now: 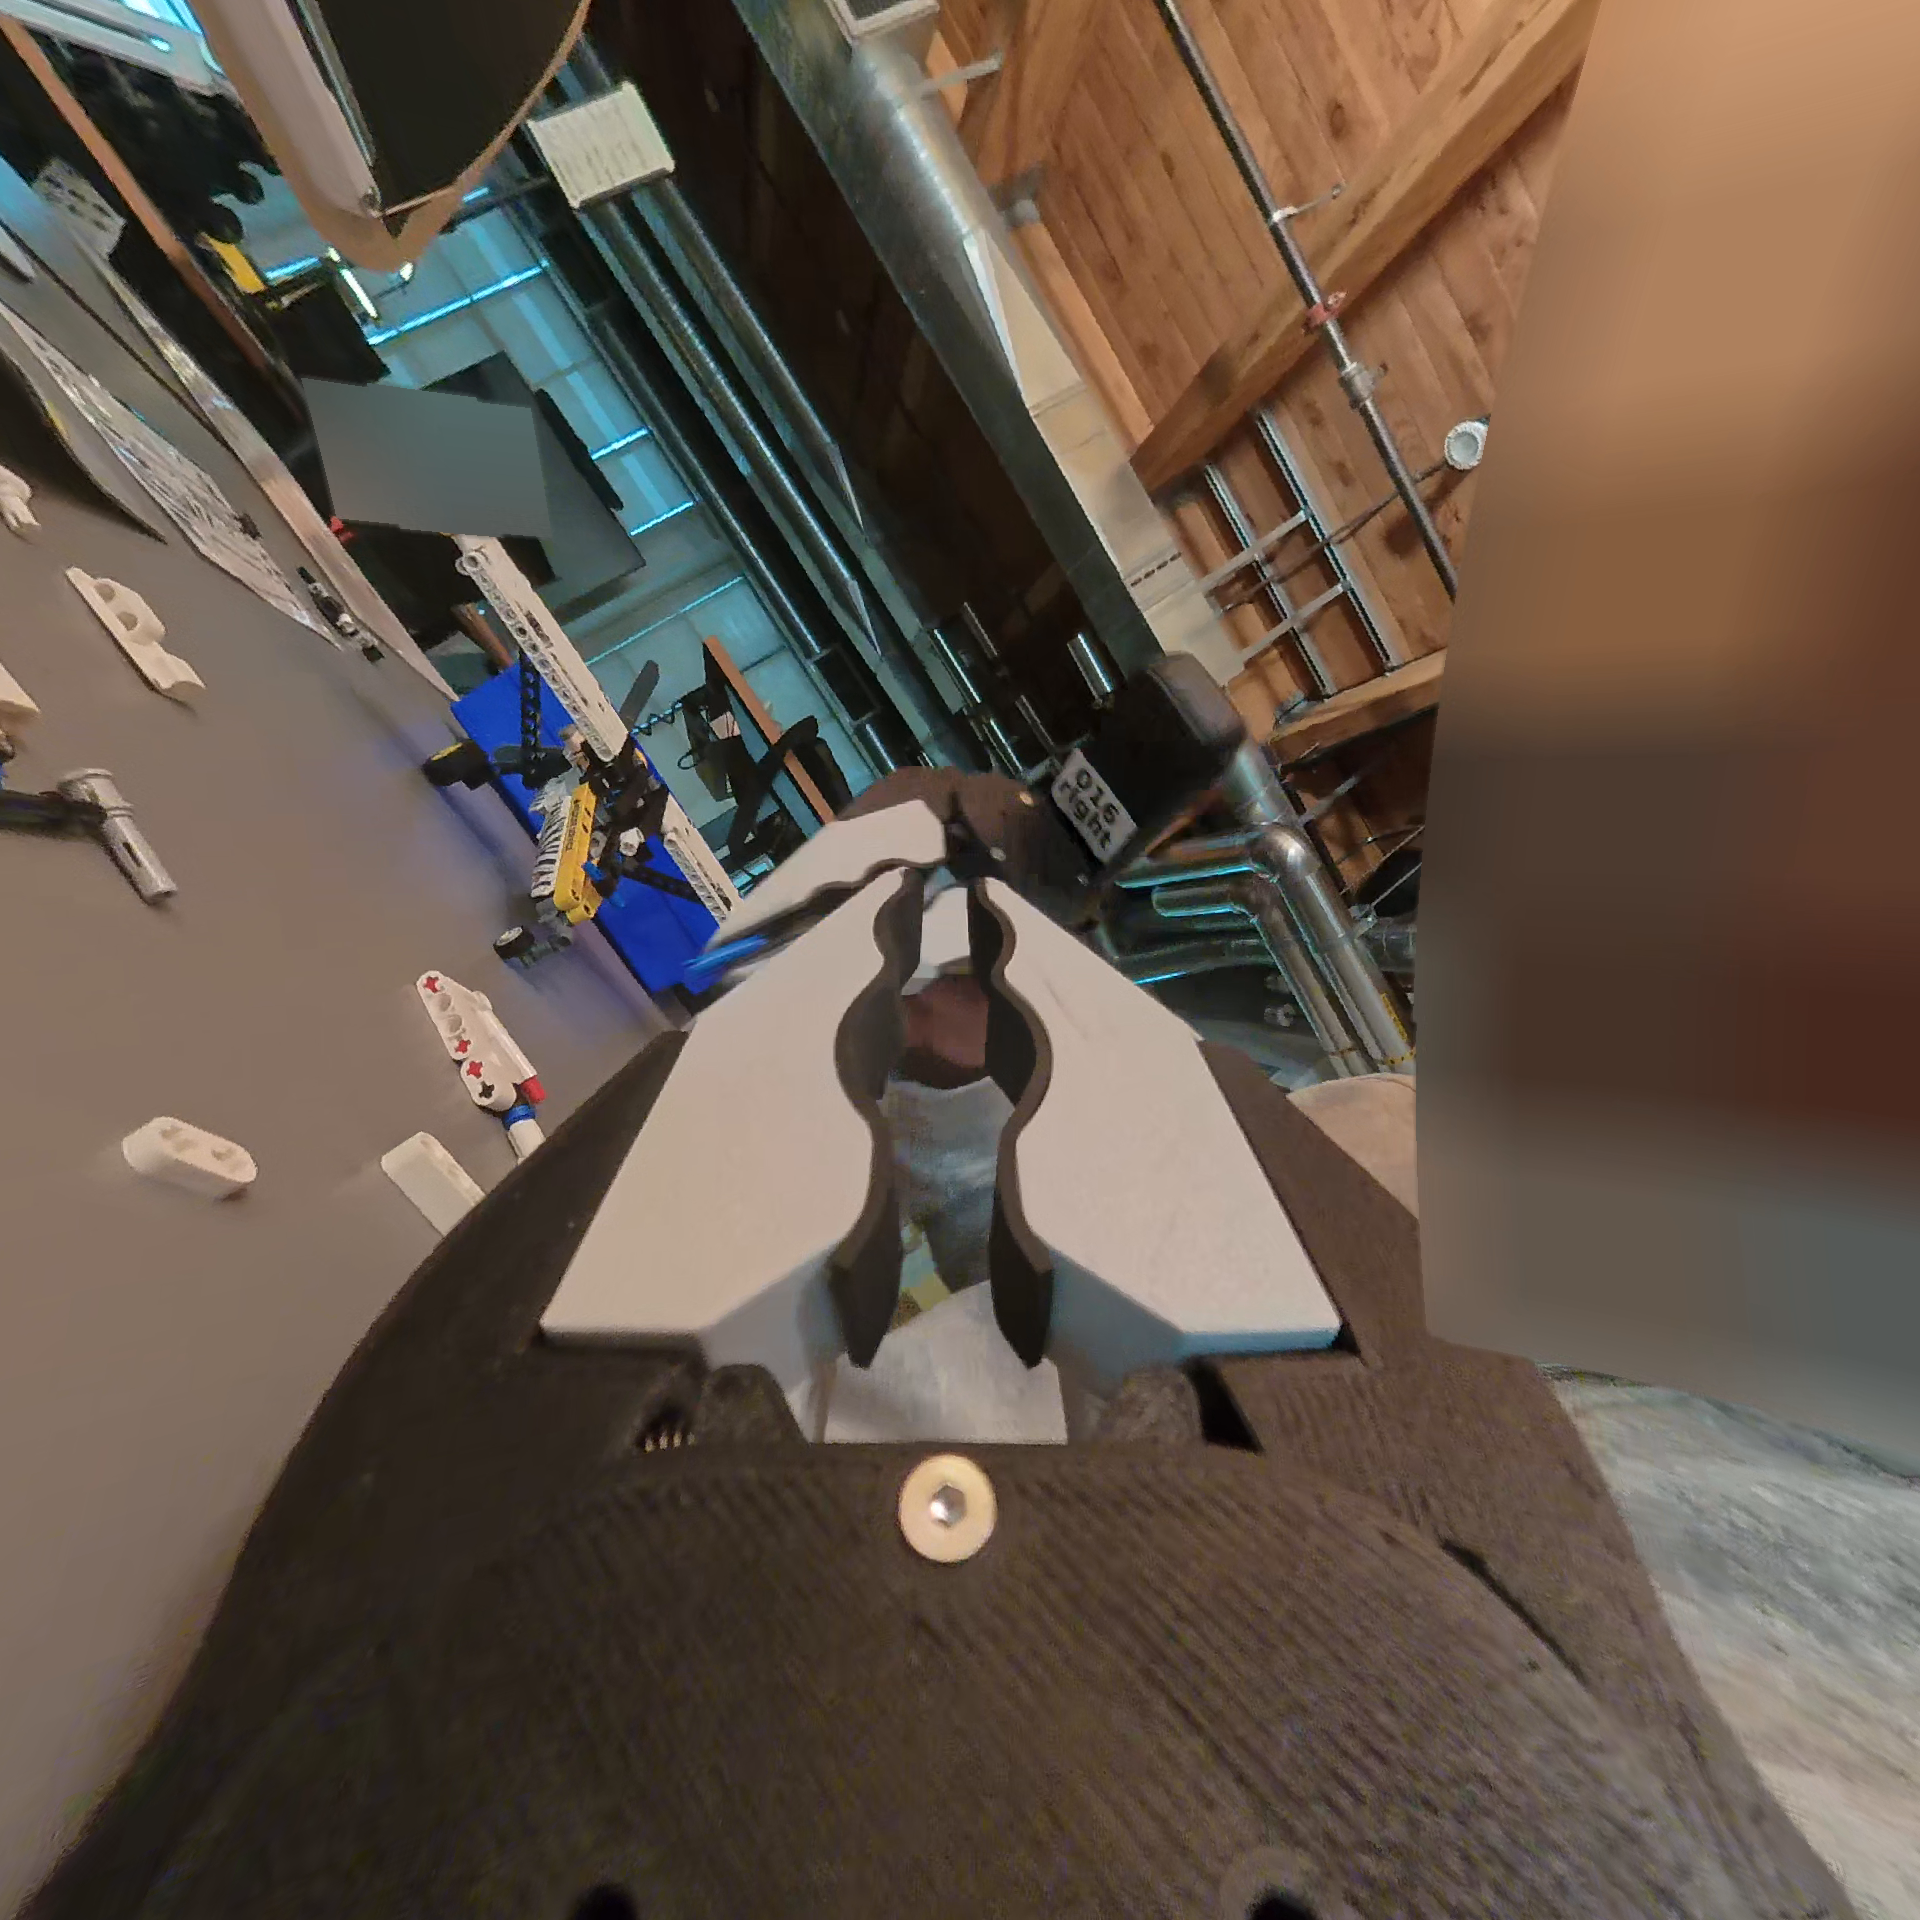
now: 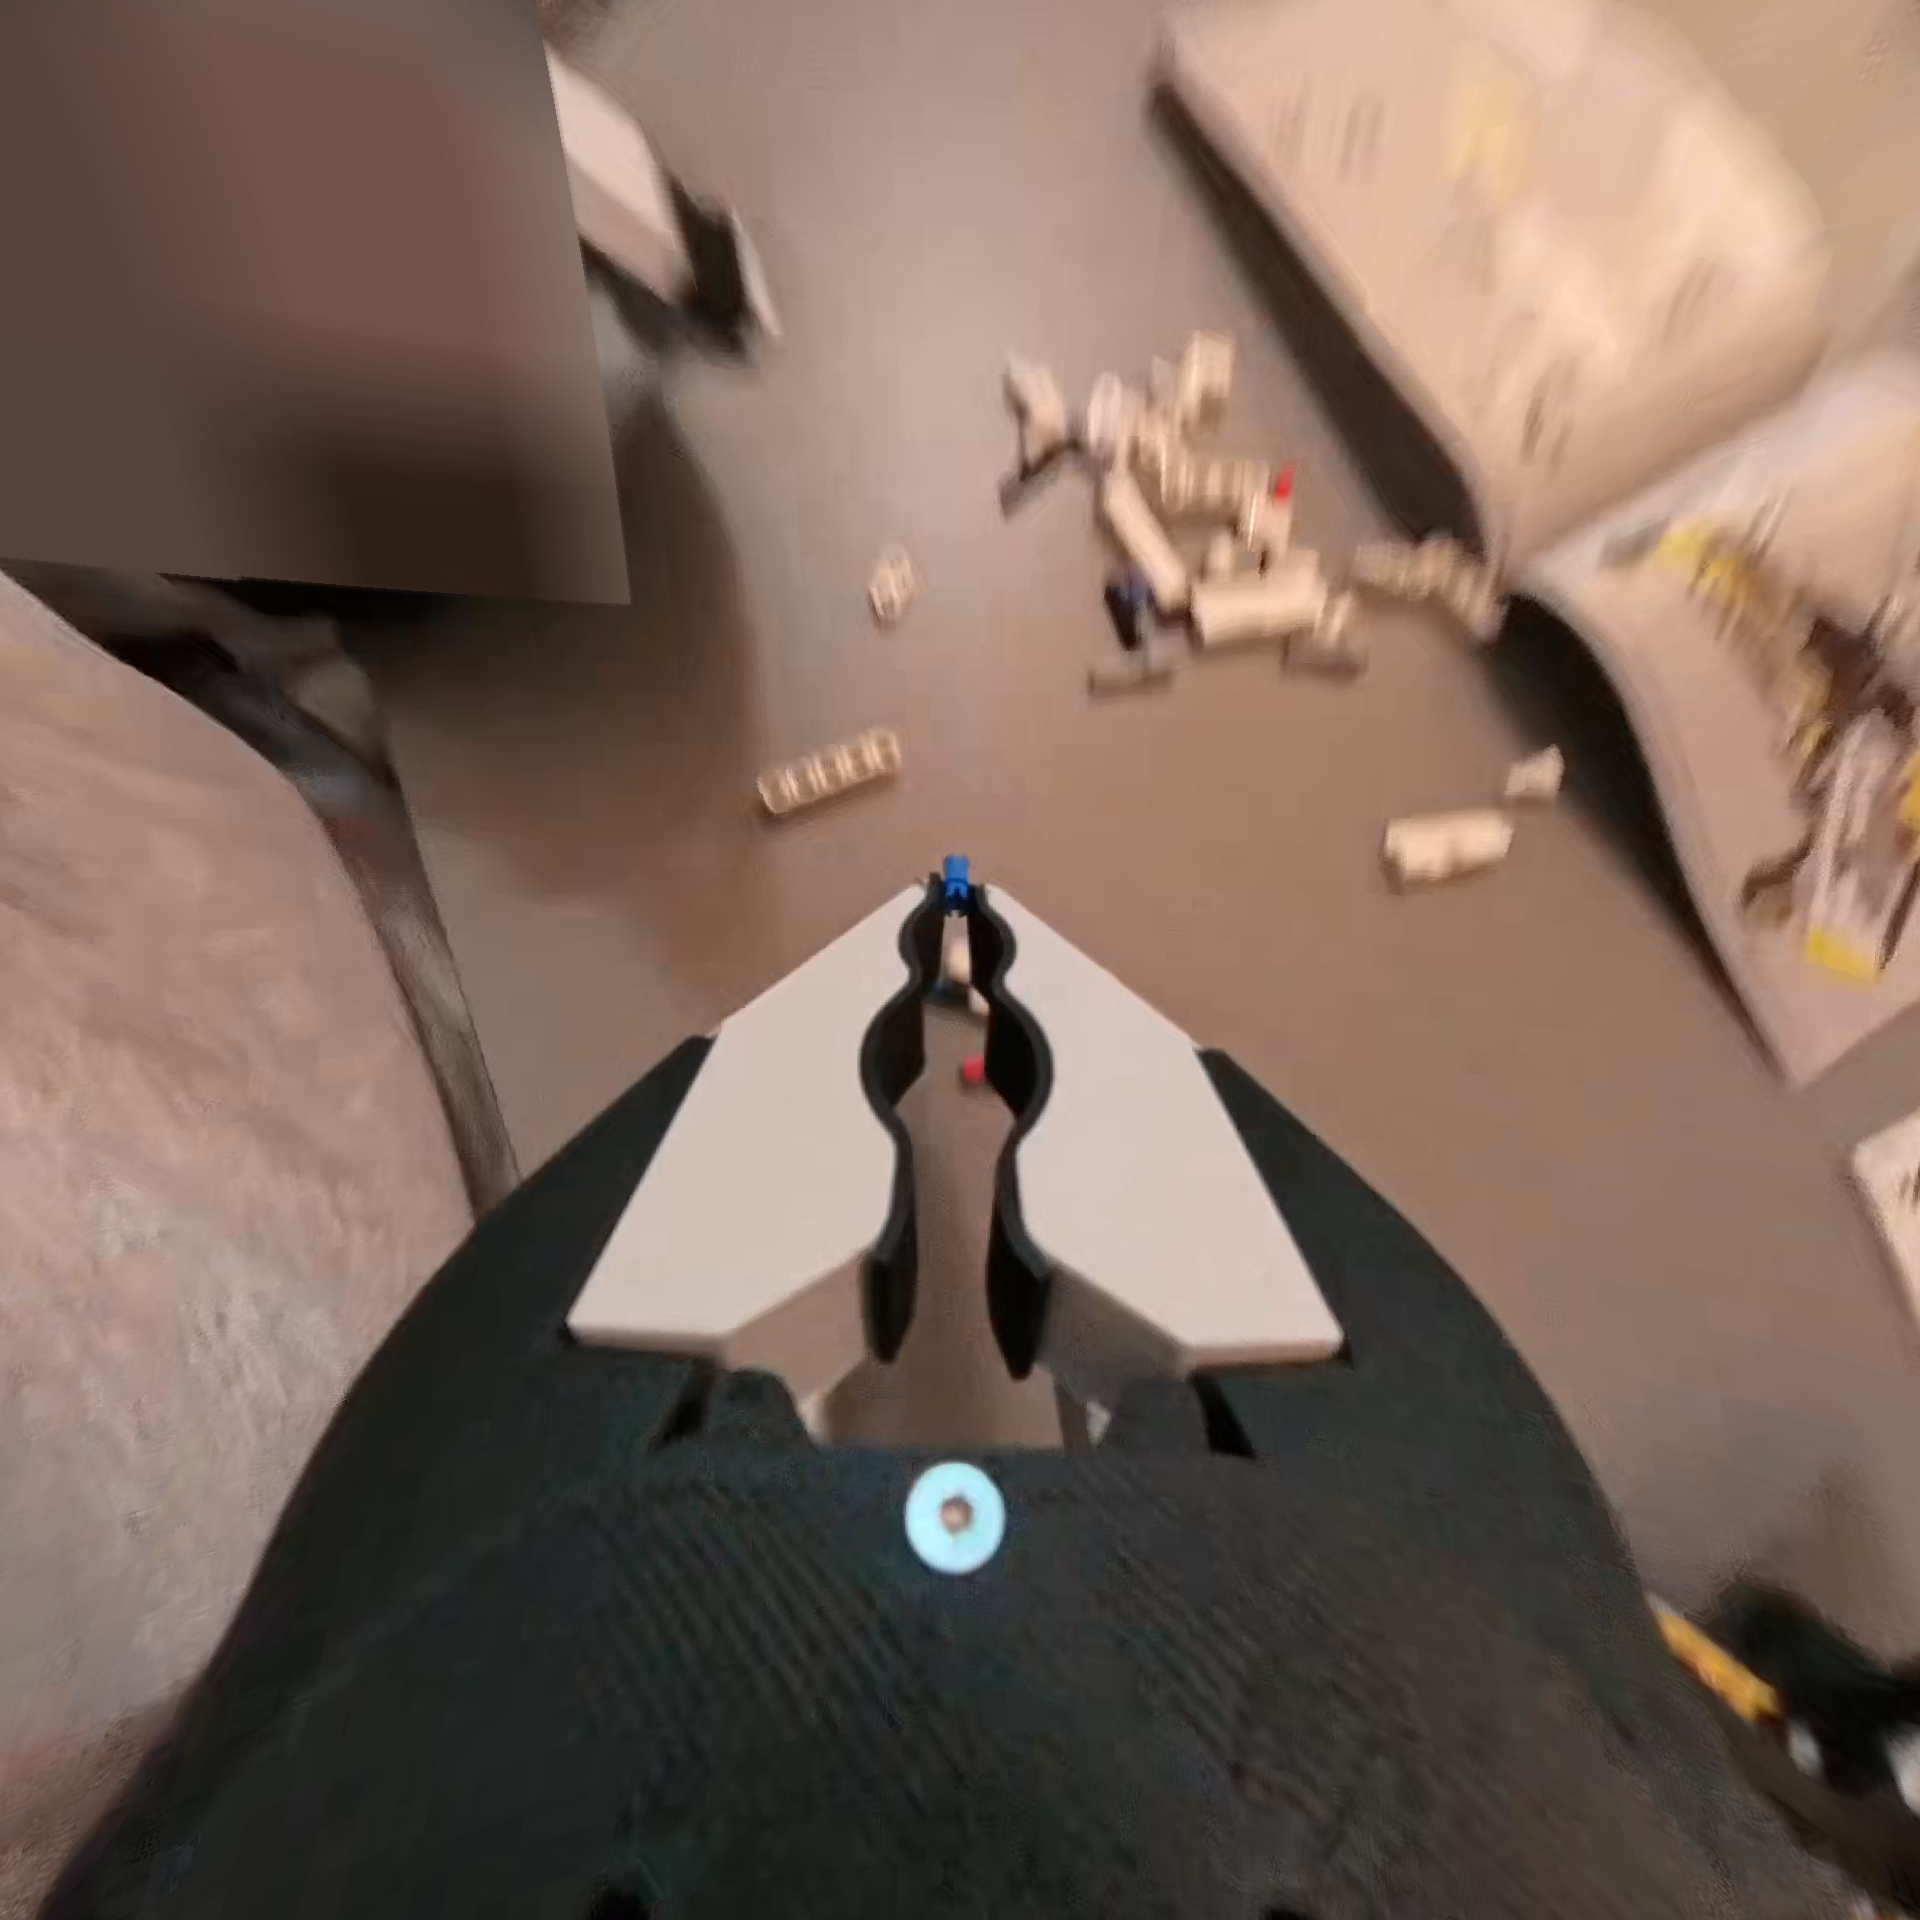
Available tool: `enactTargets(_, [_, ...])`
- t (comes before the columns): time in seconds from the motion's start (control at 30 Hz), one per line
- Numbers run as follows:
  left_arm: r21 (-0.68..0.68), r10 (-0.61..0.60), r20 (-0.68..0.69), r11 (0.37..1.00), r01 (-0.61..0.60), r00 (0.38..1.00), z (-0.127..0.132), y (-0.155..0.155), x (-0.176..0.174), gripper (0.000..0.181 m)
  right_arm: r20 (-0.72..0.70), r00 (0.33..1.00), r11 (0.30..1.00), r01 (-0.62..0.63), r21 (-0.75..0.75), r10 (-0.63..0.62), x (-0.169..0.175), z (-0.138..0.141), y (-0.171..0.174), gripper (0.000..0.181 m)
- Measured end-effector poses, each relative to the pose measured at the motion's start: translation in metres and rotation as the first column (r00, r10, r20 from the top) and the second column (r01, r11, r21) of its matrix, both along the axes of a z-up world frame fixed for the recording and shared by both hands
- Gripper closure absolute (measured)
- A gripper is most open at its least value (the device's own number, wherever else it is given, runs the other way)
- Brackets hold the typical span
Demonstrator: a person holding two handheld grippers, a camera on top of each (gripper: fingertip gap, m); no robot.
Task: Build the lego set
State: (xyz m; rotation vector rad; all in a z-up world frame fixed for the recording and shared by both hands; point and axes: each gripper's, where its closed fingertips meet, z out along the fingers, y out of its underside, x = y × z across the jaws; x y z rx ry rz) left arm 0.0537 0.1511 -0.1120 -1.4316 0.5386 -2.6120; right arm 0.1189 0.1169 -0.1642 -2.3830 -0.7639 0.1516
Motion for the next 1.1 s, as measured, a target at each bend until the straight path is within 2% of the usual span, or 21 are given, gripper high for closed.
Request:
enactTargets(0.07, [0.012,0.008,-0.003,1.0,-0.008,1.0,0.0,0.0,0.0,0.175,0.046,0.998,0.986,0.04,-0.164,-0.033,0.01,-0.019,-0.008,0.179])
enactTargets(0.17, [0.021,0.009,-0.005,1.0,-0.009,1.0,0.0,-0.001,0.0,0.175,0.042,0.999,0.951,0.016,-0.31,-0.003,0.002,-0.035,-0.017,0.178])
enactTargets(0.3, [0.005,0.014,0.007,1.0,-0.014,1.0,0.001,0.002,-0.003,0.174,0.095,0.995,0.915,0.004,-0.403,0.037,0.002,-0.049,-0.02,0.178])
enactTargets(0.5, [-0.055,-0.024,0.013,0.998,0.025,1.0,0.0,0.004,-0.003,0.171,0.098,0.994,0.893,0.004,-0.45,0.045,-0.001,-0.055,-0.022,0.178])
enactTargets(1.1, [-0.068,-0.03,0.009,0.997,0.031,0.999,-0.001,0.005,-0.002,0.171,0.127,0.988,0.888,-0.02,-0.459,0.088,-0.007,-0.057,-0.02,0.178])
